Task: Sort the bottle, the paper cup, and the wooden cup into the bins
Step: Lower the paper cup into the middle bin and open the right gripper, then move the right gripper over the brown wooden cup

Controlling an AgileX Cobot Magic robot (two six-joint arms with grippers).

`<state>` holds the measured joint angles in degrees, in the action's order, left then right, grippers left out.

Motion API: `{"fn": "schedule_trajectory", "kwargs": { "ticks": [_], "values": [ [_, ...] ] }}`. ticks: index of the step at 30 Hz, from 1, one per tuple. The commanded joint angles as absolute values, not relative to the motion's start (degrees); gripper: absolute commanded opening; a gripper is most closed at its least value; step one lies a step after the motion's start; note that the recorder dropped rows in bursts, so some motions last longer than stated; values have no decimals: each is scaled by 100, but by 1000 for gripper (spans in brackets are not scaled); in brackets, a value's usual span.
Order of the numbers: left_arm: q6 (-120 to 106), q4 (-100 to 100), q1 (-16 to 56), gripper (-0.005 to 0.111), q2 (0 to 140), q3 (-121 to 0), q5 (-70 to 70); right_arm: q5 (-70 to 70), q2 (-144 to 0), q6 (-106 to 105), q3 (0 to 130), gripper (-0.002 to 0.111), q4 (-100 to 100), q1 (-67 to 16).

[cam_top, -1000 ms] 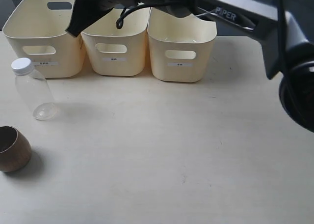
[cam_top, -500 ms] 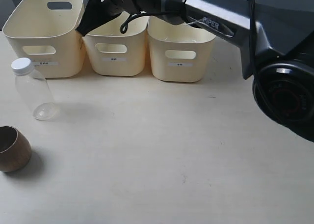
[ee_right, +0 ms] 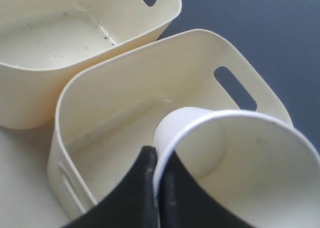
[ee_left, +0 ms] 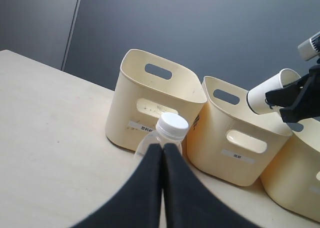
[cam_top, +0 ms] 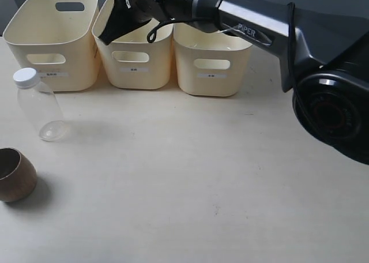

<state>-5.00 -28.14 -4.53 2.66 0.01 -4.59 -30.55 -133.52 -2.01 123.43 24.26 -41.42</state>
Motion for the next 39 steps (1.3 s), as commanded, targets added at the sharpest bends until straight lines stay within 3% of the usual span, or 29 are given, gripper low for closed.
{"fn": "schedule_trajectory", "kwargs": {
  "ticks": [1, 4, 7, 25, 39],
  "values": [
    [-520, -2754, -413, 0, 242, 0, -481, -2988, -13346, -178, 12380, 16, 2508, -4114],
    [-520, -2754, -413, 0, 242, 0, -481, -2979, -13346, -144, 12380, 31, 2518, -4114],
    [-520, -2754, -413, 0, 242, 0, -481, -2979, -13346, -135, 12380, 37, 2520, -4114],
    [-520, -2754, -413, 0, 242, 0, -481, -3474, -13259, -122, 12380, 37, 2128, -4148],
    [-520, -2754, -413, 0, 242, 0, -481, -3859, -12720, -953, 12380, 37, 1152, -4789]
  ]
}}
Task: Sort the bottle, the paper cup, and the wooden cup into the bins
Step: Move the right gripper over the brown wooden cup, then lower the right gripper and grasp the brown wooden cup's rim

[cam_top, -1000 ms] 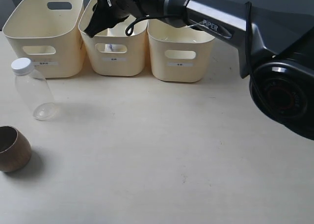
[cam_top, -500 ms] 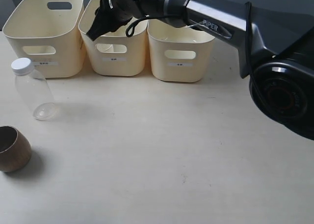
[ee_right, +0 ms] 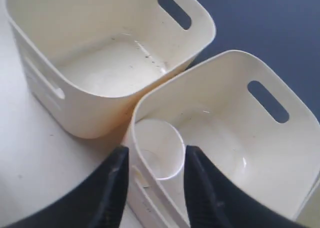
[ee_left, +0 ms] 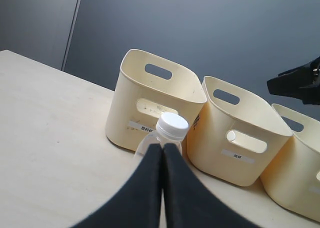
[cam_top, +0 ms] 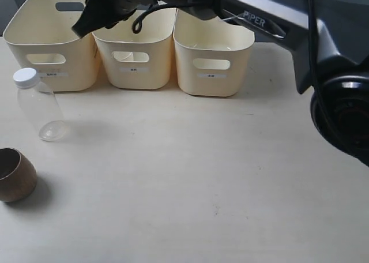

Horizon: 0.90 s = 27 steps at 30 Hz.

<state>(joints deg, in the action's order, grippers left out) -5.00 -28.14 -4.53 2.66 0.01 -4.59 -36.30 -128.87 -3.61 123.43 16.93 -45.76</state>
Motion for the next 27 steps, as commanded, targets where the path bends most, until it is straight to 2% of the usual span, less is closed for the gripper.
{"fn": "schedule_trajectory", "kwargs": {
  "ticks": [1, 8, 20, 25, 27],
  "values": [
    [-520, -2754, -413, 0, 242, 0, -481, -3943, -12695, -1184, 12380, 37, 994, -4873],
    [-520, -2754, -413, 0, 242, 0, -481, -4505, -12686, -2615, 12380, 37, -379, -5207],
    [-520, -2754, -413, 0, 242, 0, -481, -5743, -12707, -5099, 12380, 37, -3400, -5271],
    [-520, -2754, -413, 0, 242, 0, -481, -6010, -12847, -5718, 12380, 38, -3710, -5389],
    [-520, -2754, -413, 0, 242, 0, -481, -6024, -12945, -5836, 12380, 43, -3710, -5465]
  ]
}}
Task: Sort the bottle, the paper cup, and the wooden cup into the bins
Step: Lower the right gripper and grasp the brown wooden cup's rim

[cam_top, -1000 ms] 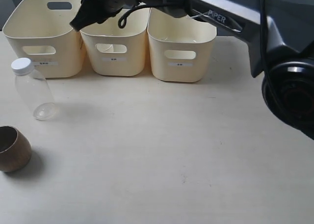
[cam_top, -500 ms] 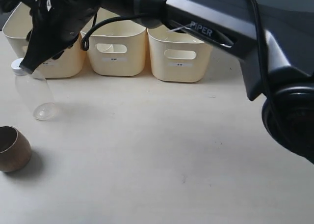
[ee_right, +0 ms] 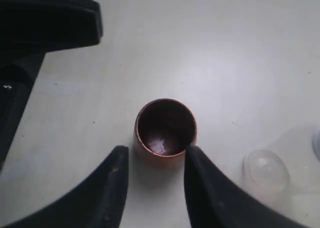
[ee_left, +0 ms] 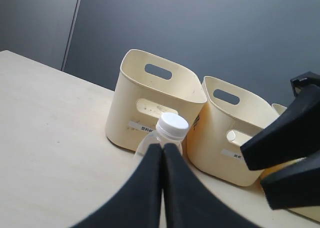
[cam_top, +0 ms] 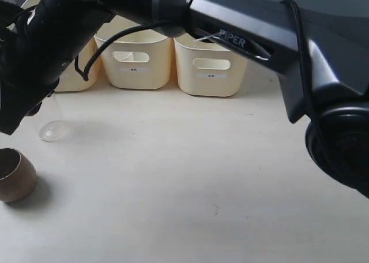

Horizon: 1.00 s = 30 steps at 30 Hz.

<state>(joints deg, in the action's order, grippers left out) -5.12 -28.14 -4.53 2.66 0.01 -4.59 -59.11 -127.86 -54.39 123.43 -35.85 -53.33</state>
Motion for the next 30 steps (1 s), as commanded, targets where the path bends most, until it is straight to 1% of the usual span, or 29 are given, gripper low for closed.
{"fn": "schedule_trajectory", "kwargs": {
  "ticks": [1, 3, 5, 20, 30],
  "values": [
    [-520, -2754, -413, 0, 242, 0, -481, -6024, -12961, -5843, 12380, 48, -3710, -5494],
    [-520, -2754, -413, 0, 242, 0, -481, -5915, -13060, -5843, 12380, 57, -3698, -5582],
    [-520, -2754, -413, 0, 242, 0, -481, -5768, -13154, -5843, 12380, 61, -3630, -5648],
    [-520, -2754, -384, 0, 242, 0, -480, -5561, -13722, -5943, 12380, 61, -3520, -5823],
    [-520, -2754, -384, 0, 242, 0, -480, -4870, -13774, -6183, 12380, 61, -3506, -6059]
  ]
}}
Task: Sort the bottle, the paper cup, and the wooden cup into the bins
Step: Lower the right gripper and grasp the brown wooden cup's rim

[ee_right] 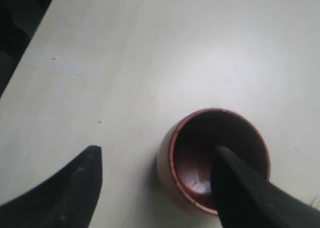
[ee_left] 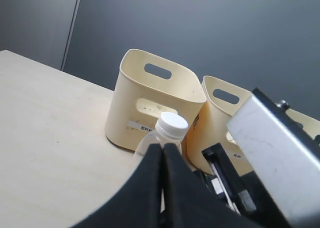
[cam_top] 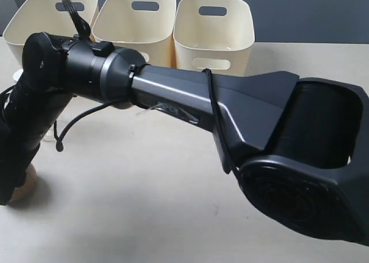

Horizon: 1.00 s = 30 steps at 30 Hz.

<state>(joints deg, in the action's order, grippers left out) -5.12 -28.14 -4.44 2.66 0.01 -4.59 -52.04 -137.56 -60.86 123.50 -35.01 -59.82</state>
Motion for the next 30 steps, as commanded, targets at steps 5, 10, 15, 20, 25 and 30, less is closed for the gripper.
{"fn": "schedule_trajectory", "kwargs": {
  "ticks": [5, 10, 15, 20, 25, 30],
  "values": [
    [-520, -2754, -384, 0, 242, 0, -480, -4647, -13913, -6191, 12380, 61, -3496, -6059],
    [-520, -2754, -384, 0, 242, 0, -480, -4521, -14065, -6191, 12380, 61, -3480, -6059],
    [-520, -2754, -385, 0, 242, 0, -491, -4408, -14141, -6191, 12380, 61, -3490, -6059],
    [-520, -2754, -371, 0, 242, 0, -492, -4445, -14251, -6159, 12380, 61, -3504, -6059],
    [-509, -2754, -372, 0, 242, 0, -492, -4708, -14354, -5987, 12380, 58, -3409, -6059],
    [-509, -2754, -372, 0, 242, 0, -492, -4823, -14354, -5936, 12380, 40, -3222, -6059]
  ]
}}
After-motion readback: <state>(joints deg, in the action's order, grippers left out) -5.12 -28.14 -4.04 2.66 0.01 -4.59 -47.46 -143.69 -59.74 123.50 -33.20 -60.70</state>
